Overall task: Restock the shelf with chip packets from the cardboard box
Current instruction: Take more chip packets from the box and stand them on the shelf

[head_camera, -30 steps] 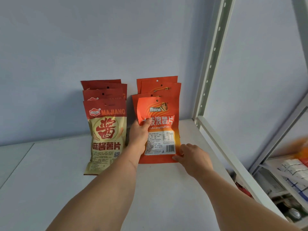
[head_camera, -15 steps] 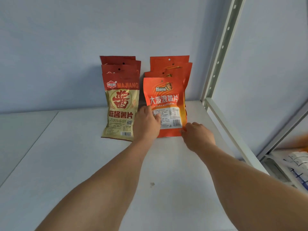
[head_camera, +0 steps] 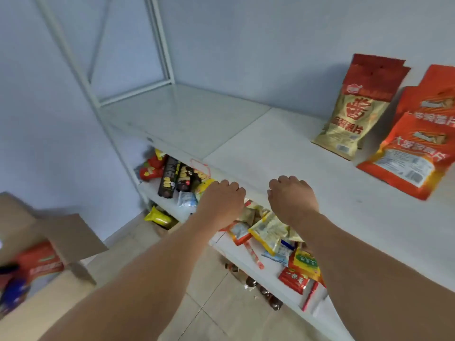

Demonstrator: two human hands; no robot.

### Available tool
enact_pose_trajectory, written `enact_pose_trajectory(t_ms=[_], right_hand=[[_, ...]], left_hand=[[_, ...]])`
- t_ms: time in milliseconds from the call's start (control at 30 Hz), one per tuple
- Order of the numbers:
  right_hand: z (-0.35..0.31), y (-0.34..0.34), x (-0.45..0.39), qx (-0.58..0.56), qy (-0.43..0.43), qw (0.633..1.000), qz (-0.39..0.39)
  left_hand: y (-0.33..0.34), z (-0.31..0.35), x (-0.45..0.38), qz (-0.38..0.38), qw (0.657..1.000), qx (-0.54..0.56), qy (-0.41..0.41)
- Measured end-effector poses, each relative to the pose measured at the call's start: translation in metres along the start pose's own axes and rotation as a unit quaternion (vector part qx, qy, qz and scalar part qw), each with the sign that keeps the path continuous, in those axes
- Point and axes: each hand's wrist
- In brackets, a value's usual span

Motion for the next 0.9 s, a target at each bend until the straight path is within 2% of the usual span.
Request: enact_pose_trajectory(t_ms=[233, 333, 433, 667, 733, 900], right_hand=[[-0.230, -0.003, -0.001, 0.076, -0.194, 0.978, -0.021], [-0.340, 0.006, 0.008, 0.090, -0.270, 0.959, 0.006], [-0.445, 0.013, 0.024, 0.083, -0.323, 0.943, -0.020], [-0.633, 0.038, 0.033, 0.062, -0.416, 0.905, -0.063], [-0.674, 0.050, 0.024, 0.039, -0.429, 0.898, -0.086], [-0.775, 0.094, -0.020, 0.004, -0.438, 0.884, -0.165]], left_hand=[[0.083, -0.118, 0.191, -0.067, 0.986, 0.024, -0.151], [0.123, -0.166, 0.279, -0.105, 0.972, 0.035, -0.209], [0.165, -0.216, 0.363, -0.136, 0.953, 0.067, -0.262], [0.254, -0.309, 0.504, -0.174, 0.905, 0.123, -0.369], [0.281, -0.327, 0.526, -0.179, 0.890, 0.144, -0.394], [0.358, -0.381, 0.559, -0.182, 0.828, 0.238, -0.475]])
Point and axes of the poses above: each hand's wrist, its own x-axis away from the middle knuckle, its own y-axis out of the palm, z = x × y, and after that the axes turned 13 degrees about -z, right-handed
